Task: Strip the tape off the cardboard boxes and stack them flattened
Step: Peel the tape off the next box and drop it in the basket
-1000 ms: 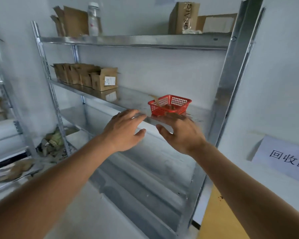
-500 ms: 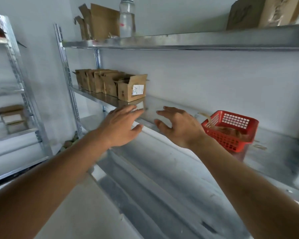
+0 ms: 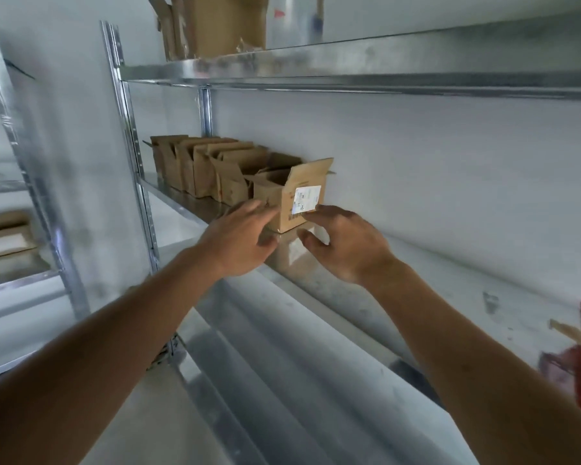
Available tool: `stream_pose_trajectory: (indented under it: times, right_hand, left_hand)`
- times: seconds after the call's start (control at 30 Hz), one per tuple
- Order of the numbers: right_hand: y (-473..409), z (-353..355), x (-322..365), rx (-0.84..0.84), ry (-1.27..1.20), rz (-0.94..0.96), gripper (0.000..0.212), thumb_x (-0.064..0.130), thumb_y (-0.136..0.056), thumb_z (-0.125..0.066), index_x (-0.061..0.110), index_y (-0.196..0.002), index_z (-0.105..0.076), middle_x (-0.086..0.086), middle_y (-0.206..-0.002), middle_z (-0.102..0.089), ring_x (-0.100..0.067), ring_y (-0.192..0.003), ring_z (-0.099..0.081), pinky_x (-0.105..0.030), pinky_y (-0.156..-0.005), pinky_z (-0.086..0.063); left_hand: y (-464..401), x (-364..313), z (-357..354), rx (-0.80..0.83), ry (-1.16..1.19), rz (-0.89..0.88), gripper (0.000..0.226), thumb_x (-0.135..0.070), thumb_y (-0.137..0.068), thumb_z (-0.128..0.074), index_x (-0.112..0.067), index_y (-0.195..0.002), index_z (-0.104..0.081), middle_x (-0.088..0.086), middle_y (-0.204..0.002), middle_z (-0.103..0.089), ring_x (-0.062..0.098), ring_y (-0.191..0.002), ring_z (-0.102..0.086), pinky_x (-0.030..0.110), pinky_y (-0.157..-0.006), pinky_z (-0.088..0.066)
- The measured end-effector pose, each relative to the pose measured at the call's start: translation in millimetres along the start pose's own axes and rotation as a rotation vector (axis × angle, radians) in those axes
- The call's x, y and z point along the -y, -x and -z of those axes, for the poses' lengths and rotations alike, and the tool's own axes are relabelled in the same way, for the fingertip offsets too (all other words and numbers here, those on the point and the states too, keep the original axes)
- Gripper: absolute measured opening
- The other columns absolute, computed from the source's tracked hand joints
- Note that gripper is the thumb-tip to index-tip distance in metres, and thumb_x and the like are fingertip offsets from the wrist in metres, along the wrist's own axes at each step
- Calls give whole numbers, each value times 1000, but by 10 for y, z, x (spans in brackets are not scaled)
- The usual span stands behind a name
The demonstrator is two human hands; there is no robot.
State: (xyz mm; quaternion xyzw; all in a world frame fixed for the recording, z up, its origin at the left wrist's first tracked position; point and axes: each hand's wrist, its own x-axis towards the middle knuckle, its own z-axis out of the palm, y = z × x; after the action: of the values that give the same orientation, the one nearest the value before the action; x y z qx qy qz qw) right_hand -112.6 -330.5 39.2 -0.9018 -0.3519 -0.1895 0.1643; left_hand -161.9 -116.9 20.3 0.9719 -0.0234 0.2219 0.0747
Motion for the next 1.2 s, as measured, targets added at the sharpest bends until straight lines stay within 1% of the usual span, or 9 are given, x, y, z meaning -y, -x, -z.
stream_pose_trajectory:
  times: [0.27,0.4,0.5,0.67,0.73,0.8,0.9,1.0,1.2]
  right_hand:
    - [-1189,-699,45,-66,157,-71,51,53,-100,-52,32,-147,-53,2,-156,-48,-25,-140,-48,-41,-107,-44]
    - [-1768,-892,104,-72,364,-106,79,61,-93,-58,27,-159,-33,-7,-170,-20,-29,-158,-13,-45,-128,-16]
    - [-2106,-957,125,-44,596,-116,90,66,-90,-60,19,-160,-29,-11,-171,-14,-30,-160,0,-50,-129,2]
    - [-2412,-1082,127,115,778,-189,81,71,-88,-57,24,-152,-42,-2,-154,-49,-22,-148,-40,-58,-125,13]
    - [-2459,-1166,121,188,784,-251,76,74,-89,-52,30,-150,-43,5,-136,-62,-21,-131,-58,-58,-126,6]
    - [-2456,-1256,119,201,750,-300,70,73,-92,-50,33,-149,-45,6,-126,-64,-23,-117,-65,-54,-125,-16]
    - [-2404,-1337,94,107,664,-343,47,60,-98,-53,33,-137,-48,6,-119,-61,-22,-102,-65,-39,-79,-52]
    - [-2341,-1351,27,44,649,-370,30,30,-102,-58,31,-130,-47,4,-113,-57,-23,-88,-64,-31,-56,-39]
    - [-2062,-1337,-43,-53,453,-493,25,13,-102,-52,14,-127,-52,-9,-119,-58,-36,-92,-66,-44,-70,-54]
  left_hand:
    - [-971,1289,-494,27,41,-91,62,-51,-103,-49,-29,-158,-32,-2,-163,-30,24,-150,-33,51,-112,-44]
    - [-1412,1843,-680,66,57,-187,61,-54,-102,-48,-32,-157,-33,-3,-164,-30,22,-149,-35,53,-113,-43]
    - [-1685,2132,-790,121,80,-280,61,-54,-102,-47,-32,-158,-34,-3,-163,-31,22,-148,-36,52,-114,-42]
    - [-1971,2316,-1004,141,142,-394,59,-52,-102,-49,-35,-156,-33,-5,-162,-30,21,-144,-42,49,-115,-43]
    - [-2020,2327,-1087,123,191,-426,57,-52,-102,-50,-35,-154,-35,-7,-159,-31,19,-139,-47,45,-112,-45]
    - [-2048,2320,-1150,98,228,-446,54,-52,-102,-49,-34,-152,-39,-6,-158,-31,18,-135,-50,42,-109,-46]
    - [-2037,2280,-1209,70,302,-479,49,-49,-101,-52,-33,-147,-45,-4,-155,-31,17,-127,-56,33,-100,-48]
    - [-2032,2223,-1203,68,354,-488,45,-46,-100,-55,-27,-141,-51,-1,-156,-30,17,-120,-61,29,-91,-52]
    - [-2045,1944,-1139,130,444,-556,56,-43,-99,-60,-28,-146,-34,-2,-159,-29,22,-137,-49,45,-105,-52]
